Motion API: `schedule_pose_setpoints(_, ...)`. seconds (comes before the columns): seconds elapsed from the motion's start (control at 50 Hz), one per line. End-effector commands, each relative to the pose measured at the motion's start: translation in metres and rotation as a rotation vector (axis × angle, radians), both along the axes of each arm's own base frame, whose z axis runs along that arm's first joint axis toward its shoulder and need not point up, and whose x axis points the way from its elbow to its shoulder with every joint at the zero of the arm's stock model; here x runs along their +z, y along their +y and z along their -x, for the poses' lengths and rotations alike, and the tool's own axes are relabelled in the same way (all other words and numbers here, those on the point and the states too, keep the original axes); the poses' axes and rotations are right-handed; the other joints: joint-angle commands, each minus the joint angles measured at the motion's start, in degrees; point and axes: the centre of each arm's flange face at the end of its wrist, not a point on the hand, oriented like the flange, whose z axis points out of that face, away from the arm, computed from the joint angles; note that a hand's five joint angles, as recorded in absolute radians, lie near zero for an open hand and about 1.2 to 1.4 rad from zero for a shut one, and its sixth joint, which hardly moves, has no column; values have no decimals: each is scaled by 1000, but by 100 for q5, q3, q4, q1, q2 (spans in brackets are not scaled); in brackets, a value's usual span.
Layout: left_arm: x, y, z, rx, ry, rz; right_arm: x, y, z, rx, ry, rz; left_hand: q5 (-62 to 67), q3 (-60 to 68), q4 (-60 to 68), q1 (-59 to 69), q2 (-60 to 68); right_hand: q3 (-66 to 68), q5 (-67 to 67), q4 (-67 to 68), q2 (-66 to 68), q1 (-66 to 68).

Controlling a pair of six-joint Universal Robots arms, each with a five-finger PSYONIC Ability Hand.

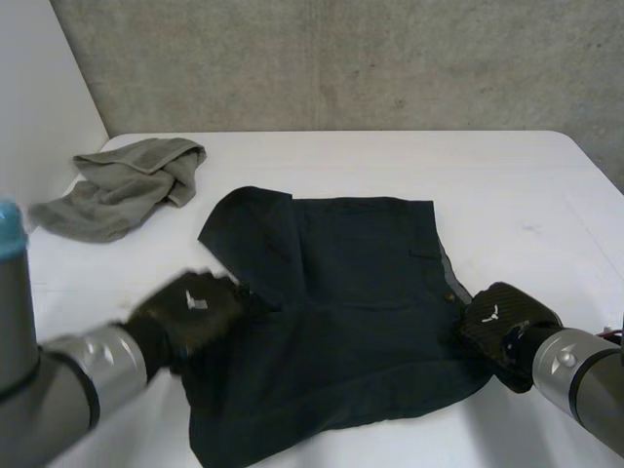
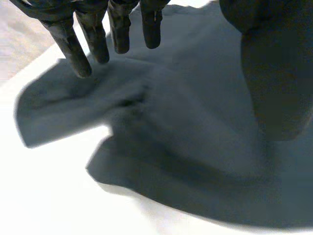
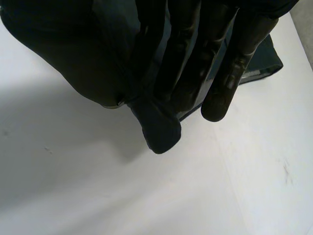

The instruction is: Fold the laundry.

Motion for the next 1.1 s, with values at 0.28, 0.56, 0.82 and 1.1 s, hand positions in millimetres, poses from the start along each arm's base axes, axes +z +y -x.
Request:
schedule_pose_setpoints(0.28, -39, -194, 5, 173, 262, 62, -10, -6, -7, -11, -63, 9, 1186, 1126, 1164, 1314, 1163, 1171, 1266, 1184, 1245, 2366)
schedule_pose_setpoints(0.56, -78, -219, 11, 176, 248, 35, -18, -9, -8, -13, -61, 8, 1876, 1816, 1854, 2004, 1853, 1171, 1266, 1184, 1245, 2366)
schedule_pose_setpoints(0.82, -87, -219, 10, 168, 207, 36, -21, -12, -8, -17, -59, 9, 5846, 5786, 5824, 5974, 5823, 1171, 1266, 1184, 1245, 2366)
schedule_pose_setpoints(1.1, -77, -204, -4, 192, 143, 52, -22, -13, -8, -19, -60, 12, 4943, 4882, 4920, 5071, 4920, 1171, 1266, 1184, 1245, 2366)
